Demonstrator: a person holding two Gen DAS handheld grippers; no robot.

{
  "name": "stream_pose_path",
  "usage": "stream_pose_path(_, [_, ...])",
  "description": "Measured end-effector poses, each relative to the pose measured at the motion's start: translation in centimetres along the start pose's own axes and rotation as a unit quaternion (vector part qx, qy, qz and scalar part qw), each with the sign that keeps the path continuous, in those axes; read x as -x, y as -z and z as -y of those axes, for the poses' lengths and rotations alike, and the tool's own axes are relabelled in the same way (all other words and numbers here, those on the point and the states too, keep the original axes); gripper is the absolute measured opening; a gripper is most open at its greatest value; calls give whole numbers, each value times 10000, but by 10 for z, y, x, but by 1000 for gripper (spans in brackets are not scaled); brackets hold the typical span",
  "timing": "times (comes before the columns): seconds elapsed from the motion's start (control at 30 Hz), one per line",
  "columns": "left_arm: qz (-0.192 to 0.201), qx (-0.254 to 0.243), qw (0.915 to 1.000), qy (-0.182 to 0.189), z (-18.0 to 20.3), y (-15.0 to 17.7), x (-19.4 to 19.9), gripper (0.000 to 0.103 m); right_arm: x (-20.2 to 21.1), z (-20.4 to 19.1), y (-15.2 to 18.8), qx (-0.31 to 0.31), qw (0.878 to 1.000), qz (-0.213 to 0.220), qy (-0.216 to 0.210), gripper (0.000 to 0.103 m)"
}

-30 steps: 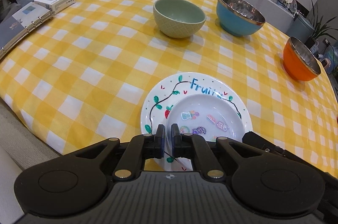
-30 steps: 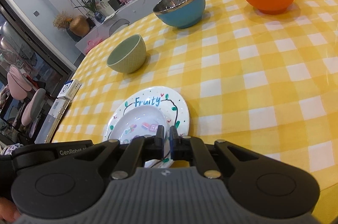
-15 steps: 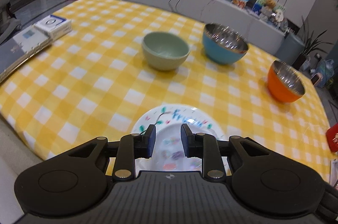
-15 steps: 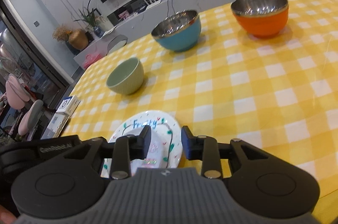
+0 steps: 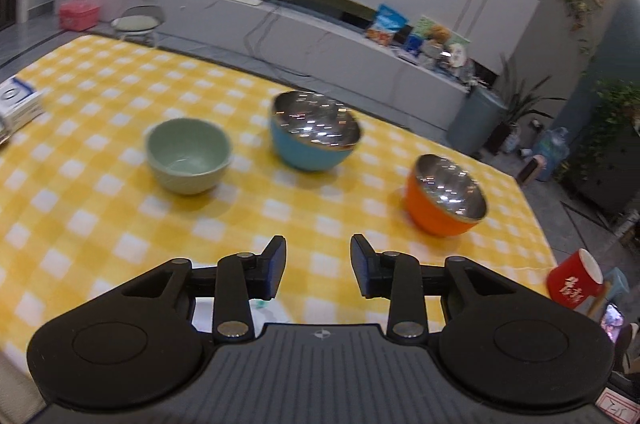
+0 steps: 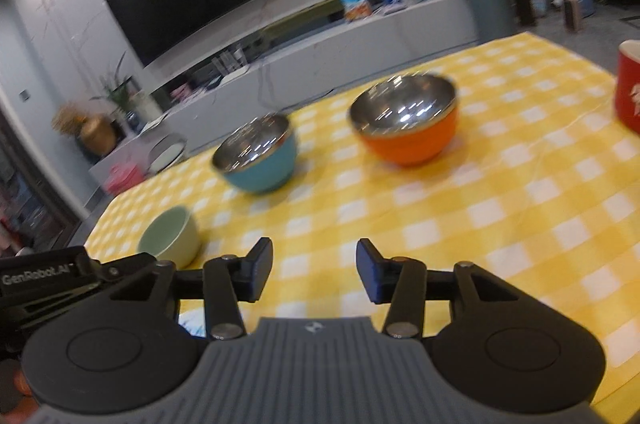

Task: Organize plates and bowls
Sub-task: 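Move the left tool to the rim of the orange bowl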

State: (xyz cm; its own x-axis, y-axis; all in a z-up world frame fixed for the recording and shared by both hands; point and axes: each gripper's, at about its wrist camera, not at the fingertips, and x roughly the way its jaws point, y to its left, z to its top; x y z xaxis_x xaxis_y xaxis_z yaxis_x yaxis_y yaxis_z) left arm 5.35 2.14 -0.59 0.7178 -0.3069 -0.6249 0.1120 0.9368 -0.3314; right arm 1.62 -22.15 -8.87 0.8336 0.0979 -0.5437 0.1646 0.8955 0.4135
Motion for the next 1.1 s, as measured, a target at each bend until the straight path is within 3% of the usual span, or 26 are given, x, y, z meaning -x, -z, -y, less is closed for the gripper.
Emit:
stream_pose_path(0.3, [-25, -298, 9992, 247, 34, -7, -36, 41, -11, 26, -25, -97, 9983, 329, 464, 48])
stream_pose_path(0.6, [78, -573, 9972, 466, 65, -20, -74, 50, -35, 52, -51, -425, 9959, 442, 671, 52])
stream_pose_path(0.73, [111, -674, 9966, 455, 73, -25, -93, 52, -49, 61, -64, -452, 9943, 549, 788, 67])
stream_pose_path(1.1, [145, -649, 9974, 283, 88, -45, -147, 53, -103, 79, -98, -418, 9910, 392, 1207, 67])
